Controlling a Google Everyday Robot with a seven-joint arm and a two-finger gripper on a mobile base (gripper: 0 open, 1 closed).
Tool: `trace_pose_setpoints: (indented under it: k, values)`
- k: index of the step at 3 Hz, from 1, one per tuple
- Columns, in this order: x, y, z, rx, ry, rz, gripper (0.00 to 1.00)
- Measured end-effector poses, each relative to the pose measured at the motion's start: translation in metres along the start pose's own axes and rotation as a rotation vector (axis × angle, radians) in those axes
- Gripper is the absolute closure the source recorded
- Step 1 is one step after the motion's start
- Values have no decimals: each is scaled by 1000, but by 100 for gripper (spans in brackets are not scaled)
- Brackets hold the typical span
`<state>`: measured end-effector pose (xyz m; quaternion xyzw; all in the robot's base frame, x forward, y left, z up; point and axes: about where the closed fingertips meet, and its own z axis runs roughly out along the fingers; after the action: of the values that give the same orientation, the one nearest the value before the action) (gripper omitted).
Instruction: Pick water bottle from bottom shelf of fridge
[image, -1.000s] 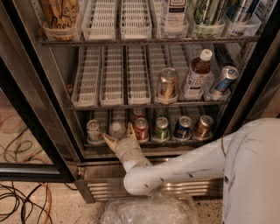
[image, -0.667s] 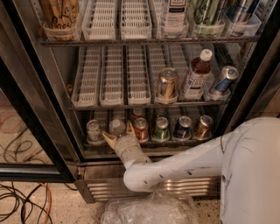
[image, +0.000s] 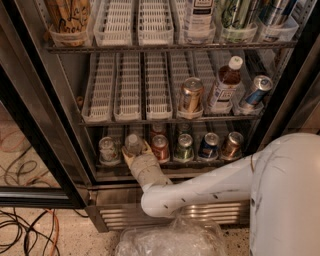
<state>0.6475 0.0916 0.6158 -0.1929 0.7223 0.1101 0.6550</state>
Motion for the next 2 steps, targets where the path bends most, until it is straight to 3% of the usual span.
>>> trace_pose_setpoints:
  k: [1,2]
  values:
    - [0,0,0,0,0,0,91]
    - [0,0,0,0,0,0,100]
